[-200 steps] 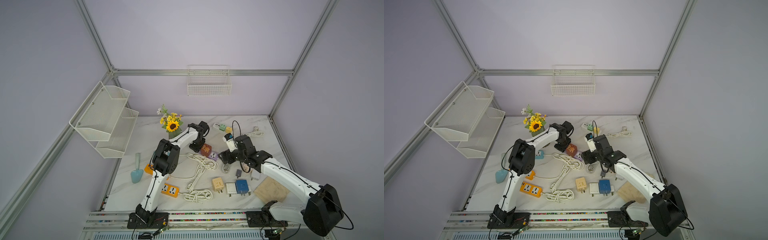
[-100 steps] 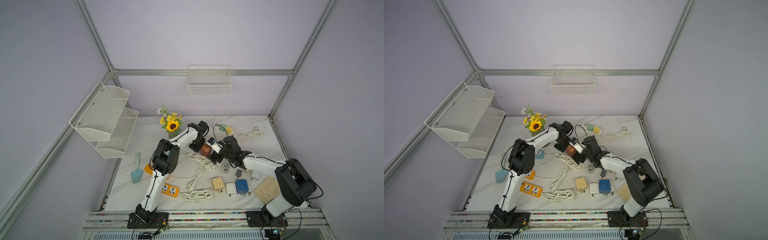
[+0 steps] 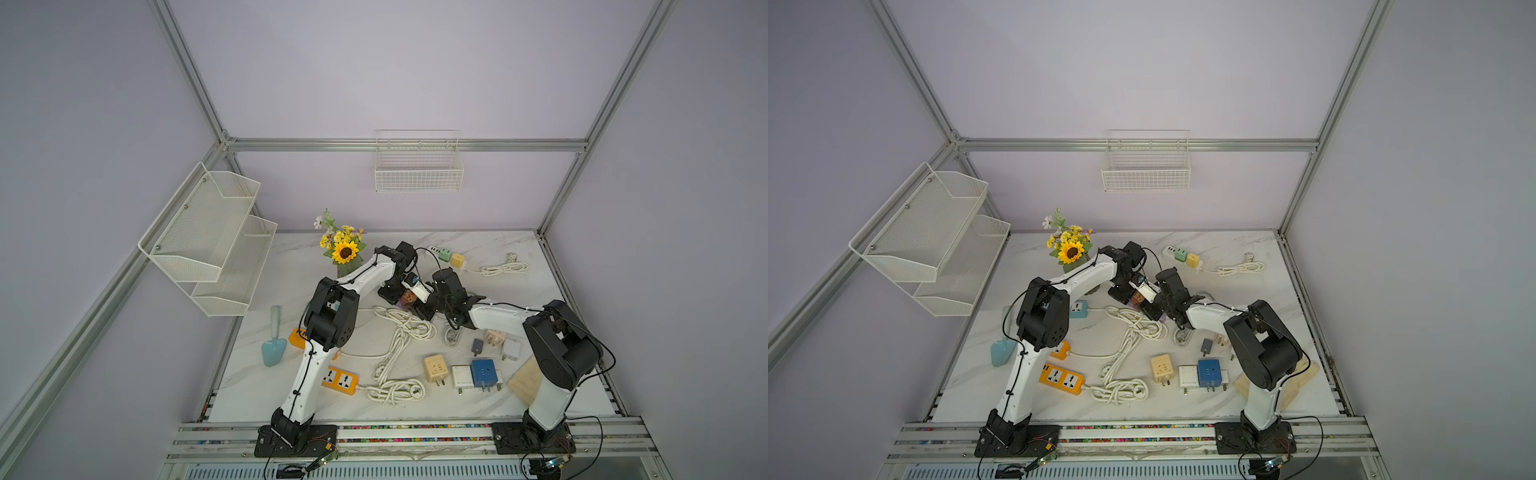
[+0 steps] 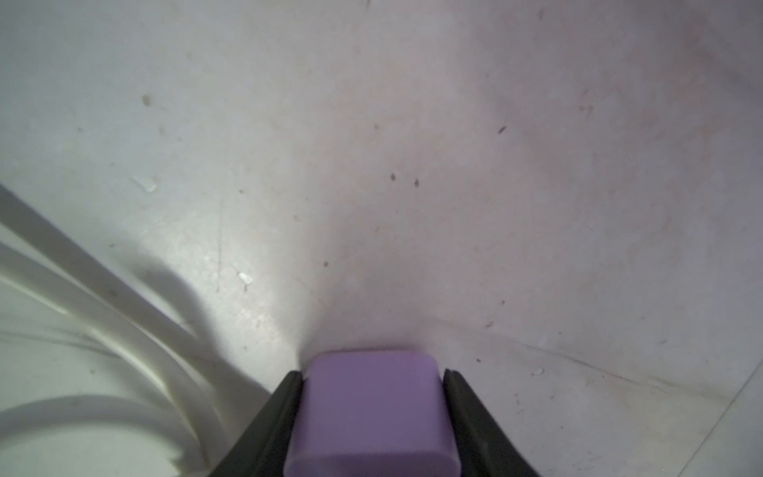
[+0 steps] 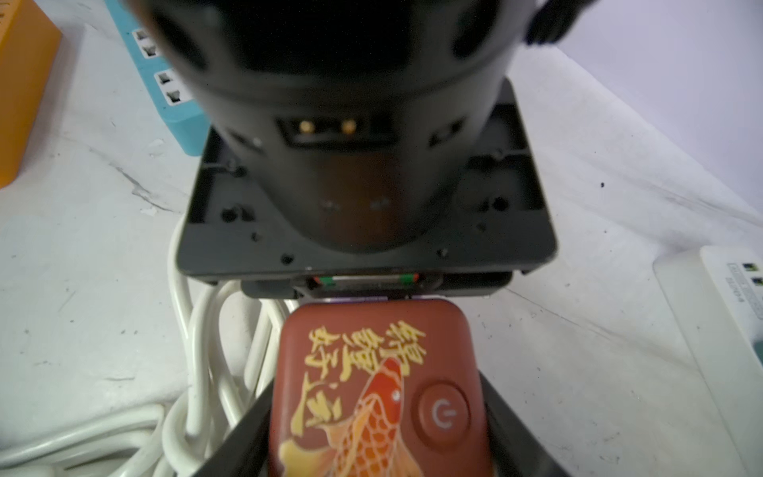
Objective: Pull the plug off the socket
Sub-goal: Remove the plug from the socket.
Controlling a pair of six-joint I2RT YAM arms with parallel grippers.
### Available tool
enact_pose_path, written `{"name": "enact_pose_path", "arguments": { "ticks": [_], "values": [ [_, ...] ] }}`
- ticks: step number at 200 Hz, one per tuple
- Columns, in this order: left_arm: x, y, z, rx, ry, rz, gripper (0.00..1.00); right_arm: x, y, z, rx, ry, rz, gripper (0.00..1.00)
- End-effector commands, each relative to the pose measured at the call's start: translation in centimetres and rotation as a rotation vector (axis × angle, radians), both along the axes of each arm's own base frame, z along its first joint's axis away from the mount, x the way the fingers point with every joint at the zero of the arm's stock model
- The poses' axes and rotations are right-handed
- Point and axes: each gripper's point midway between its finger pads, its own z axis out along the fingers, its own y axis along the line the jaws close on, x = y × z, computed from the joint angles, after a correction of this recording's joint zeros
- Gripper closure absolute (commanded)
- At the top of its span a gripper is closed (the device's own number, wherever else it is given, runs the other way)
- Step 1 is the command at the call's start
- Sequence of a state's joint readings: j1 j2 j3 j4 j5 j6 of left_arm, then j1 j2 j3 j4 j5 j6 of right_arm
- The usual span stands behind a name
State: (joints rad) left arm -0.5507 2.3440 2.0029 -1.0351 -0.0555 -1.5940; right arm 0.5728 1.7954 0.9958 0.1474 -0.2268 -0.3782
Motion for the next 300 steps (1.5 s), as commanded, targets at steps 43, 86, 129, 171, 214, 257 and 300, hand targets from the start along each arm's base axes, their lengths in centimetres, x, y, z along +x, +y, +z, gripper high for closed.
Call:
{"name": "enact_pose_path", "arguments": {
  "ticks": [43,86,129,171,214,257,300],
  "values": [
    [0.3,1.0,0.4,0.021,-0.010,0.002,1.00,-0.6,1.3,2.5,0.024,-0.046,0.046,0.60],
    [0.2,1.3,0.4,0.032,-0.014,0.012,1.00,-0.7,1.9,4.4,0.069,-0.075,0.061,0.62],
    [0.2,1.4,0.3,0.033,-0.011,0.015,1.00,-1.0,1.8,6.2,0.110,-0.104,0.059,0.64],
    [0.3,1.3,0.3,0.034,-0.015,0.015,1.00,-1.1,1.9,5.5,0.097,-0.045,0.058,0.66],
    [0.5,1.3,0.5,0.035,-0.028,0.007,1.00,-2.3,2.7,5.1,0.164,0.073,0.089,0.68],
    [0.6,1.2,0.5,0.035,-0.034,0.003,1.00,-2.1,2.5,5.3,0.196,0.125,0.079,0.68],
    [0.9,1.2,0.6,0.033,-0.042,0.005,1.00,-1.2,2.1,5.7,0.190,0.108,0.067,0.69]
  ]
}}
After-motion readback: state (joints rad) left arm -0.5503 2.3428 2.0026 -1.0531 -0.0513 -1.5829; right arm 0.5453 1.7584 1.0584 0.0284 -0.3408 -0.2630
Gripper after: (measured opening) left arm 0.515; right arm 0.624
